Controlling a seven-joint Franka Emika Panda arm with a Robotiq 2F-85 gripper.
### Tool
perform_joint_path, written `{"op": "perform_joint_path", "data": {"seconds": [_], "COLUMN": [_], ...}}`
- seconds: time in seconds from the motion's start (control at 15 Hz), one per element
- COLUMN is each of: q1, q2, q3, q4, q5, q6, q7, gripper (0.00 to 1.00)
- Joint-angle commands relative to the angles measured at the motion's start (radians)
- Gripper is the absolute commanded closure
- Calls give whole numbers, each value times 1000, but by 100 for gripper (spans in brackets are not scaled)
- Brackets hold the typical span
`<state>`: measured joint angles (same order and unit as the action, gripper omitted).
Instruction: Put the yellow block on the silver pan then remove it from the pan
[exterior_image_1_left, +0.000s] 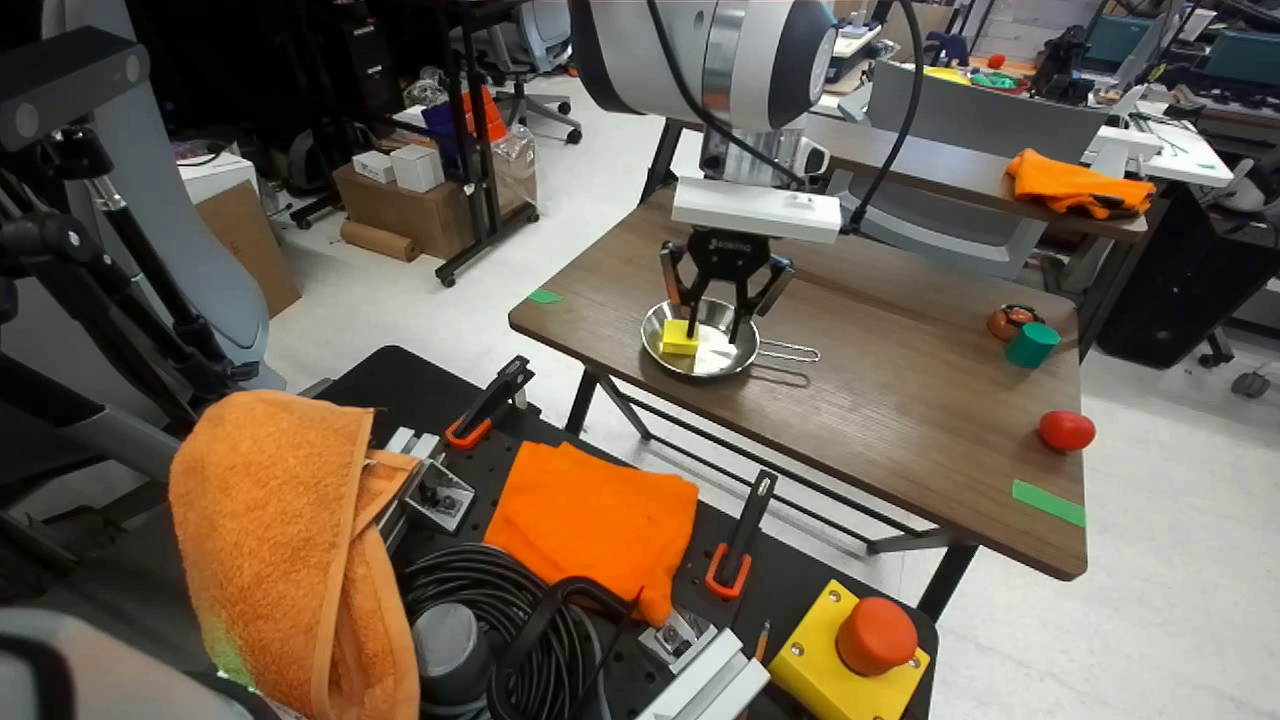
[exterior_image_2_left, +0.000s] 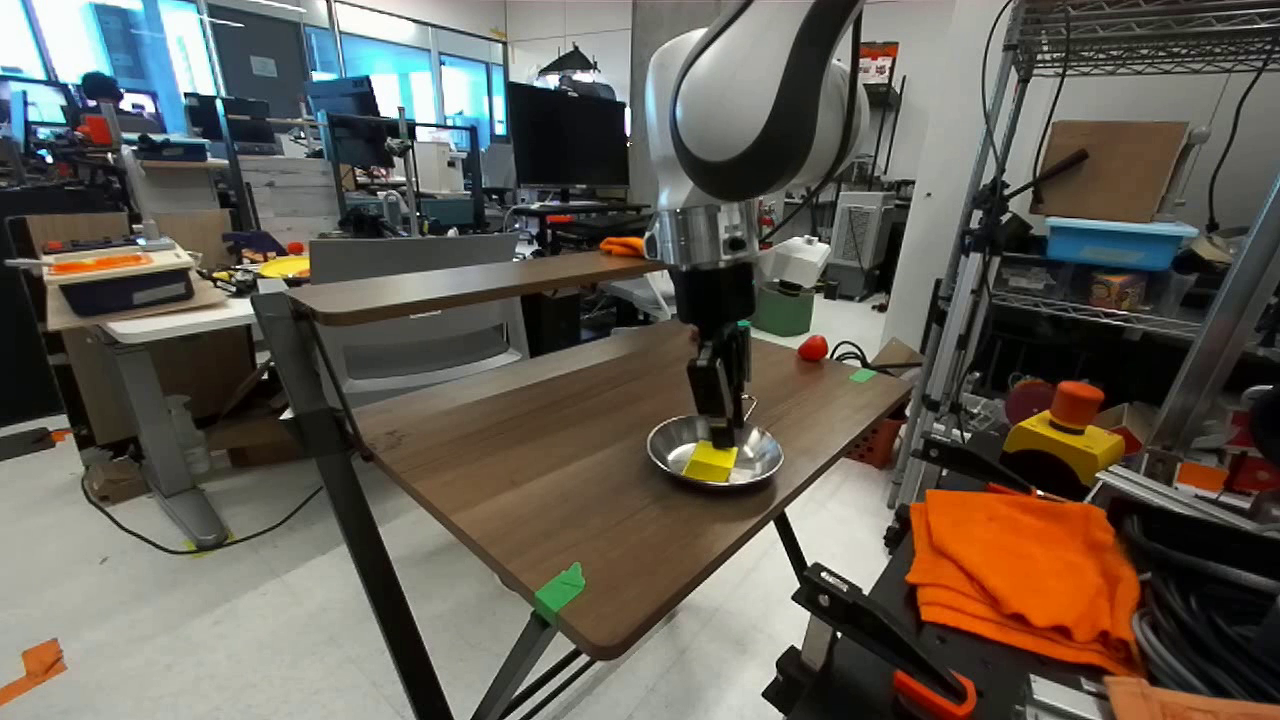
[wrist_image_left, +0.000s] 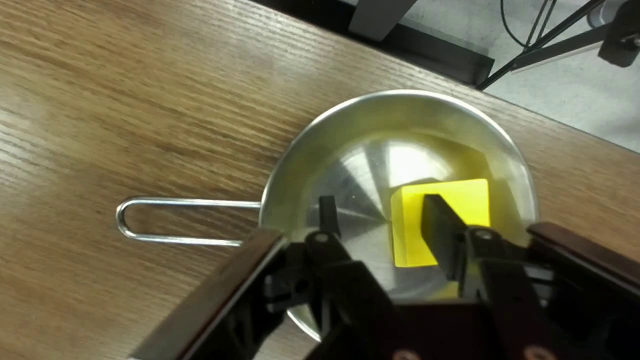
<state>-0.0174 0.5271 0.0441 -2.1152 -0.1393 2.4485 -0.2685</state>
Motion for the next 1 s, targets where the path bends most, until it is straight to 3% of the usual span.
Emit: {"op": "perform_joint_path", "data": {"seconds": [0.0, 0.2, 0.93], "q1": [21, 31, 38], "q2": [-6, -12, -5], "q3": [-6, -3, 5], "q4": [18, 13, 9], "q5": [-20, -19, -9], "q6": [-49, -57, -79], "q7": [16, 22, 15], "gripper": [21, 1, 0]}}
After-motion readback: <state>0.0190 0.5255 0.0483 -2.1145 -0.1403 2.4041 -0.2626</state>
